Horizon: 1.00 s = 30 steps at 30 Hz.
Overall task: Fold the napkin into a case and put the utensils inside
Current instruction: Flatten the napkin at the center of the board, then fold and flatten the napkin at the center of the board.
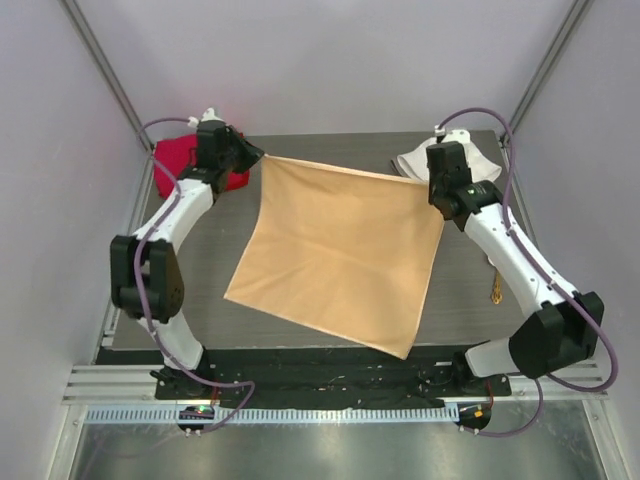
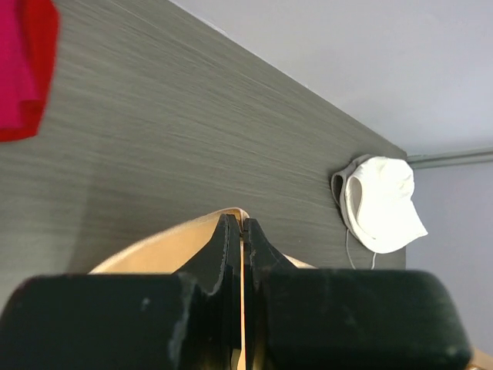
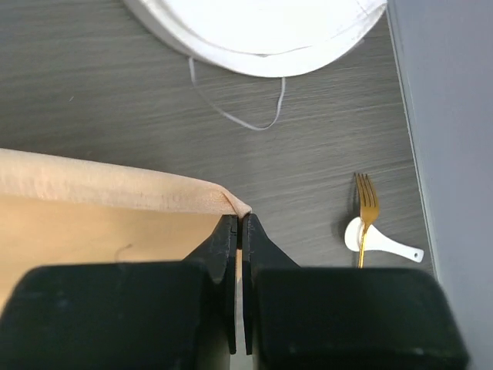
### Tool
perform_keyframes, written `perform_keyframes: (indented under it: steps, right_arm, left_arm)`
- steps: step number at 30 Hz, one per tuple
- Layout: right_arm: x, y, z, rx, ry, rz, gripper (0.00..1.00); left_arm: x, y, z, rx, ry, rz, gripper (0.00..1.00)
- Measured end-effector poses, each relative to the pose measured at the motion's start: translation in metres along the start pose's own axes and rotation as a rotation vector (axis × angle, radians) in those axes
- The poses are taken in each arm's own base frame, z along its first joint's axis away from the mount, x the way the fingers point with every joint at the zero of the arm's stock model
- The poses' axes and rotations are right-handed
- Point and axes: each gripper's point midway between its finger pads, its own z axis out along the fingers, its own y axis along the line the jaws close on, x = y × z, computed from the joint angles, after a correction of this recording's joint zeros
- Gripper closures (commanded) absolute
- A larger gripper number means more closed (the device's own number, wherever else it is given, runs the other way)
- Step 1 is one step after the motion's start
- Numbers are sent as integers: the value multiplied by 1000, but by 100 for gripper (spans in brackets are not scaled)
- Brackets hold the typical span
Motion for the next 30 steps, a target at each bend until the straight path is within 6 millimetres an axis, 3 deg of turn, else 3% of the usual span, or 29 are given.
perform_keyframes:
  steps: [3,7,11,16,22,27,30]
  right_arm:
    - [-3,-16,30,53,17,75,99]
    - [-19,-11,65,59,19,111,99]
    - [-21,7,95,29,29,105,99]
    - [-3,21,122,12,81,64,99]
    - [11,27,129,1,124,50,99]
    - [28,36,121,-53,189,72,99]
    - [45,37,105,-90,242,72,99]
  left_arm:
    - [21,-2,49,26,52,8,100]
    - [25,-11,98,70,53,11,100]
    - [13,-23,132,133,9,-15,100]
    - [15,-28,168,187,-1,-45,100]
    - [39,-7,177,147,53,-57,100]
    - [58,18,167,60,128,-68,100]
    - [63,29,154,3,172,-70,100]
